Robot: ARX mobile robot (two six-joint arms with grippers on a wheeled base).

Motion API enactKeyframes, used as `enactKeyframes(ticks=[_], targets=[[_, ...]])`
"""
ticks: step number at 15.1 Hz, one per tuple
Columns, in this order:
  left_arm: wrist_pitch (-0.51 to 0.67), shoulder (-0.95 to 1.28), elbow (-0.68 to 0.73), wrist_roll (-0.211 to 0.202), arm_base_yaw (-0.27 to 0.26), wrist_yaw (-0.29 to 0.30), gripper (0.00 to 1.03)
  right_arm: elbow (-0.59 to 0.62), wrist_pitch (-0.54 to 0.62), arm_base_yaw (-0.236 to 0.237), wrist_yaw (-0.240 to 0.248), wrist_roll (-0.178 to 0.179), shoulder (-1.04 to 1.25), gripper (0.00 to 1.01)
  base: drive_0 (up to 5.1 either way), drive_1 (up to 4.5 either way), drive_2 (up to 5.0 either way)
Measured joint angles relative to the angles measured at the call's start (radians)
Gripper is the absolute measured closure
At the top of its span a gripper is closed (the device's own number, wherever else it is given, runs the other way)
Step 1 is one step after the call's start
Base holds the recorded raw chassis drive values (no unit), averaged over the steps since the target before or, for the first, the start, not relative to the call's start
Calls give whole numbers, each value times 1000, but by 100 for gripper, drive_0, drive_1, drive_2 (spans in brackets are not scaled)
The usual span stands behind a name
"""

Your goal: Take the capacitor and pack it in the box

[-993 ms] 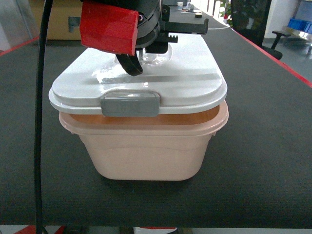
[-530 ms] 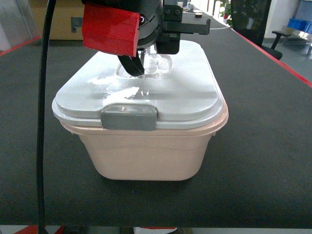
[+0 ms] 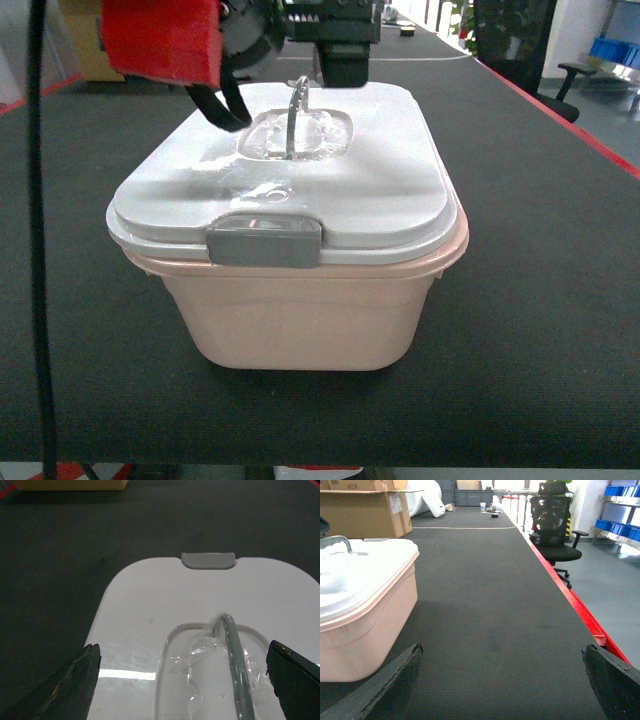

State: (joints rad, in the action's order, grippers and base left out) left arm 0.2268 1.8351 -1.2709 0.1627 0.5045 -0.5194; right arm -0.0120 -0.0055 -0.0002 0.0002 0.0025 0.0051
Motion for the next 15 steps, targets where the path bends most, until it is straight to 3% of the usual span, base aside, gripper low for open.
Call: enactKeyframes(ticks=[3, 4, 5, 7, 8, 9, 10, 12, 13, 15], targets=[[17, -108, 19, 18, -28, 1, 5, 0, 0, 0, 0, 0, 0, 3, 0, 0, 0], [42, -157, 57, 13, -51, -4, 5, 0, 0, 0, 0, 0, 0, 3, 0, 0, 0], [64, -235, 134, 12, -110, -16, 5, 0, 0, 0, 0, 0, 0, 3, 0, 0, 0], [148, -375, 292, -41, -221, -55, 5, 0, 0, 0, 0, 0, 0, 3, 0, 0, 0], [190, -477, 402, -89, -287, -85, 5, 0, 0, 0, 0, 0, 0, 3, 0, 0, 0], [190, -565, 501, -105, -339, -92, 5, 0, 0, 0, 0, 0, 0, 3, 0, 0, 0], [184, -604, 573, -114, -359, -107, 5, 0, 0, 0, 0, 0, 0, 3, 0, 0, 0], [179, -572, 577, -122, -349, -90, 5, 0, 0, 0, 0, 0, 0, 3, 0, 0, 0], [260, -574, 597, -138, -360, -10, 8, 0, 0, 0, 0, 0, 0, 3, 0, 0, 0], [428, -660, 729, -145, -421, 303, 29, 0, 0, 0, 0, 0, 0, 3, 0, 0, 0]])
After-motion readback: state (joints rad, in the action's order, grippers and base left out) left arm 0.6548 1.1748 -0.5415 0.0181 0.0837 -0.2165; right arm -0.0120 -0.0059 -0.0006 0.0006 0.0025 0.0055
